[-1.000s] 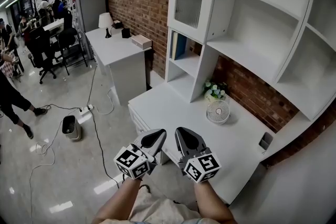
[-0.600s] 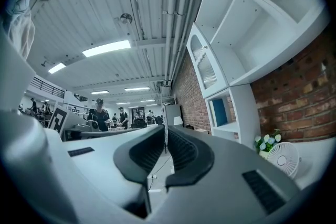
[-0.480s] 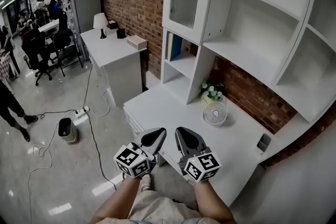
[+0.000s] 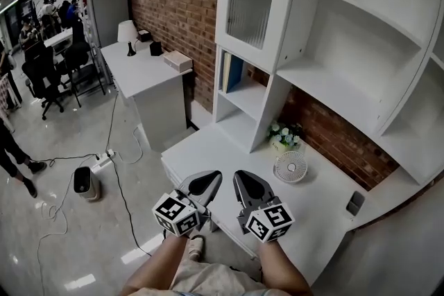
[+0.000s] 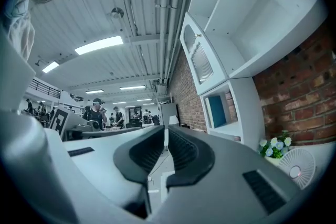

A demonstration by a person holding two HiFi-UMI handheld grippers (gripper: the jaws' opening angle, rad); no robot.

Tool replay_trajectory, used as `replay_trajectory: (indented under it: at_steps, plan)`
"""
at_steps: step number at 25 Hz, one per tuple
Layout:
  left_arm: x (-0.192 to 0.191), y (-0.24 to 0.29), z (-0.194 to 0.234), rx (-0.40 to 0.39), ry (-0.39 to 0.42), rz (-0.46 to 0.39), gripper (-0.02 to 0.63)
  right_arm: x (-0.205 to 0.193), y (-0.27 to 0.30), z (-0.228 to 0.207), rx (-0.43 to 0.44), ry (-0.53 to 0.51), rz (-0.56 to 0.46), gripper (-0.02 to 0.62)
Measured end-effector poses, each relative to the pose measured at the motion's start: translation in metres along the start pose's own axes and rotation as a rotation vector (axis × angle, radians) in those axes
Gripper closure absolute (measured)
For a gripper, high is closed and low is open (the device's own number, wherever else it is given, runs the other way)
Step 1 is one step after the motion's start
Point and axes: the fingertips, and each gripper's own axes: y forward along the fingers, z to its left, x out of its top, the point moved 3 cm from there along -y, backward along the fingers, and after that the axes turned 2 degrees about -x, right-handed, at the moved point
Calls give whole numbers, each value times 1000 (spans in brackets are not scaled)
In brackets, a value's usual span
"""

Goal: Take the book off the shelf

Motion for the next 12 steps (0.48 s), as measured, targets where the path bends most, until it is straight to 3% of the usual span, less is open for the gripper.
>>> replay_trajectory:
  at_steps: [12]
  plan:
    - [5,52,96,-56,-33,21,597,-6,98,-41,-59,14,18,577]
